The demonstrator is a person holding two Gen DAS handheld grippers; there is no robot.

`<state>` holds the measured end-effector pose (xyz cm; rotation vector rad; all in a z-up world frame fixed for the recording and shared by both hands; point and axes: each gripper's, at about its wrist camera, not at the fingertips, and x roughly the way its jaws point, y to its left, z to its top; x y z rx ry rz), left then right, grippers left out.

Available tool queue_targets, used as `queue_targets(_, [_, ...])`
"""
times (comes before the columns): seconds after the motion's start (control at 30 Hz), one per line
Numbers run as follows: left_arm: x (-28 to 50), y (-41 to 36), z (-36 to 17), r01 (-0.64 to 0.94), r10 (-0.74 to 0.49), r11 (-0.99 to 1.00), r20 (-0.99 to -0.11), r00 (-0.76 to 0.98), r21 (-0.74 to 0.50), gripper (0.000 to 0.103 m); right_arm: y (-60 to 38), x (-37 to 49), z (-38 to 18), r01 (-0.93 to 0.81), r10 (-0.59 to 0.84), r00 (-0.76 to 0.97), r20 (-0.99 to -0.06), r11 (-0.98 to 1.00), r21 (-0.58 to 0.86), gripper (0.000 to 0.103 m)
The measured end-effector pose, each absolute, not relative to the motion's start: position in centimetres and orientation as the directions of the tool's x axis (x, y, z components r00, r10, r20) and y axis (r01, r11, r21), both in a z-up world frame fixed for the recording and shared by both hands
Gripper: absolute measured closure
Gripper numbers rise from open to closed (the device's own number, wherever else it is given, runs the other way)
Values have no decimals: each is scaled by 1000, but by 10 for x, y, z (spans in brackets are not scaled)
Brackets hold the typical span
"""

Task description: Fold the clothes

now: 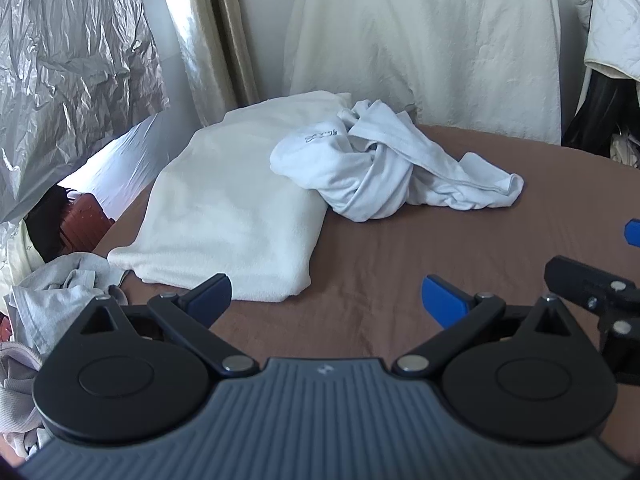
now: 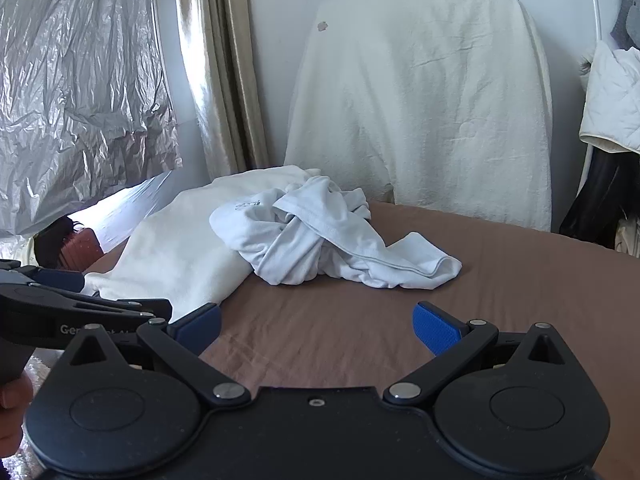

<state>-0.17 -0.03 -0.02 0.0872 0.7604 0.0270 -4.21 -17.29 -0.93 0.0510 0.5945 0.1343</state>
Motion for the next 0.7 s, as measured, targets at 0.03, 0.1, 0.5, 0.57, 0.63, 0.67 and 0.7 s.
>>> queue_targets(0.03, [-2, 0, 0, 8, 55, 996, -687, 724, 88, 0, -172, -42, -9, -111, 142, 820, -555, 990, 89, 0])
queue_targets(0.1, [-4, -1, 0, 9, 53, 996, -688, 724, 86, 0, -172, -43, -7, -110, 143, 820, -555, 990, 93, 0])
queue_targets(0.5, [4, -5, -4, 25, 54, 995, -708, 704, 101, 0, -170, -41, -11, -112, 145, 821, -552, 989, 93, 0])
queue_targets(0.57, [2, -5, -6, 31, 50, 994, -709, 704, 102, 0, -171, -42, -11, -112, 145, 822, -551, 989, 93, 0])
queue_targets(0.63, [1, -6, -7, 37, 46, 994, -712, 701, 100, 0, -170, -43, -10, -111, 143, 822, -551, 990, 92, 0])
queue_targets(0.67, [1, -6, -7, 38, 44, 994, -712, 700, 99, 0, -170, -44, -10, -110, 143, 822, -551, 990, 92, 0])
queue_targets(0.7, [1, -6, -7, 39, 43, 994, -713, 700, 98, 0, -171, -45, -10, -110, 143, 823, -550, 990, 92, 0])
